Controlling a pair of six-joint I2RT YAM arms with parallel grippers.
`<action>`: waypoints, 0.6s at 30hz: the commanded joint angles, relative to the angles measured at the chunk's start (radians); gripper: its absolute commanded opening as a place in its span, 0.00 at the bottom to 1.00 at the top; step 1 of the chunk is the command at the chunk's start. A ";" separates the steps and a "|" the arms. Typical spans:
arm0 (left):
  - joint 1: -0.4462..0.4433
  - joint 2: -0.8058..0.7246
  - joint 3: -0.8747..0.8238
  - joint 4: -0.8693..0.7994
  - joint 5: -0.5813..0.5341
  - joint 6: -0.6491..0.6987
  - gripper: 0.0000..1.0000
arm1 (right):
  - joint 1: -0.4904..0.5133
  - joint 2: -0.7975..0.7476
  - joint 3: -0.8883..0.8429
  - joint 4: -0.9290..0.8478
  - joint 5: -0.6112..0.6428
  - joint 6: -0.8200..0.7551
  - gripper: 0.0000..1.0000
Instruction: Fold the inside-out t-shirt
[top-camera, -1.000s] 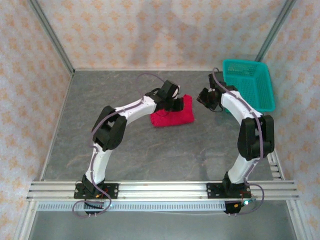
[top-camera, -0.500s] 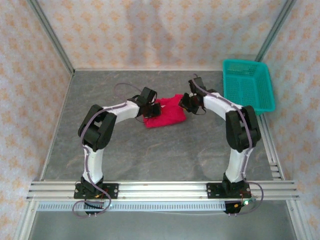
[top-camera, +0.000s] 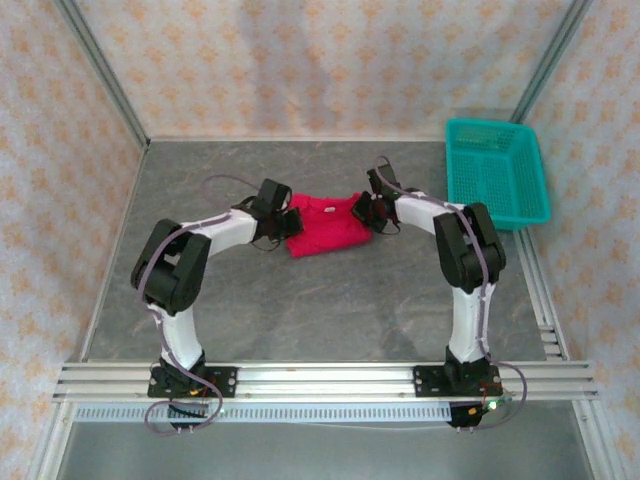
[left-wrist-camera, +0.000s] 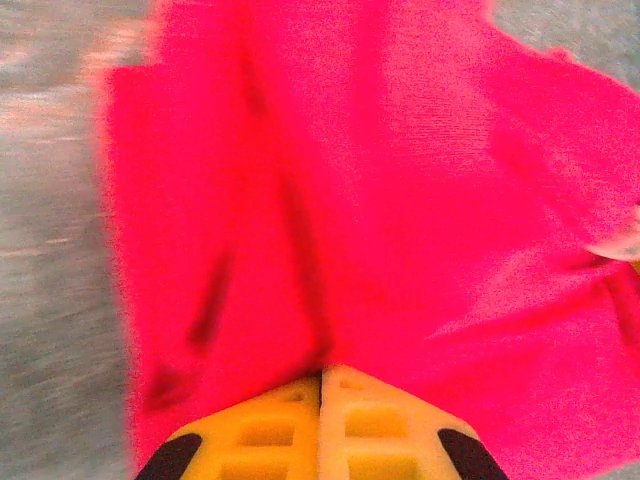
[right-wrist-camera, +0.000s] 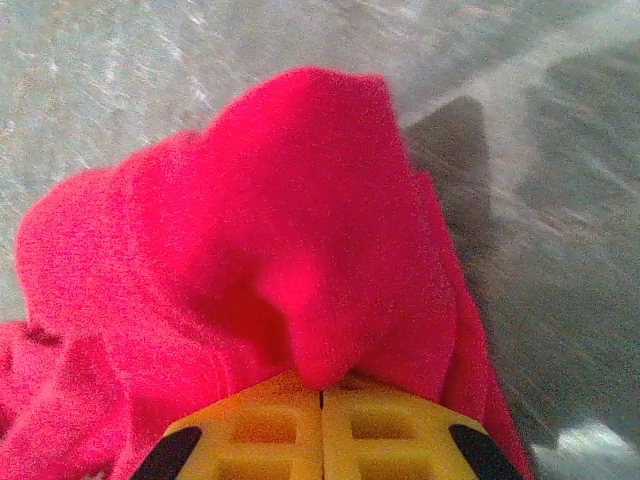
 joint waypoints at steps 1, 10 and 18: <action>0.021 -0.001 -0.031 -0.017 -0.022 -0.031 0.04 | -0.020 -0.047 -0.121 -0.150 0.171 -0.009 0.07; 0.004 -0.054 0.061 -0.127 -0.067 -0.005 0.04 | 0.011 -0.263 0.008 -0.350 0.165 -0.144 0.41; -0.116 -0.105 0.203 -0.165 -0.112 0.023 0.04 | 0.021 -0.333 -0.051 -0.166 0.039 0.034 0.36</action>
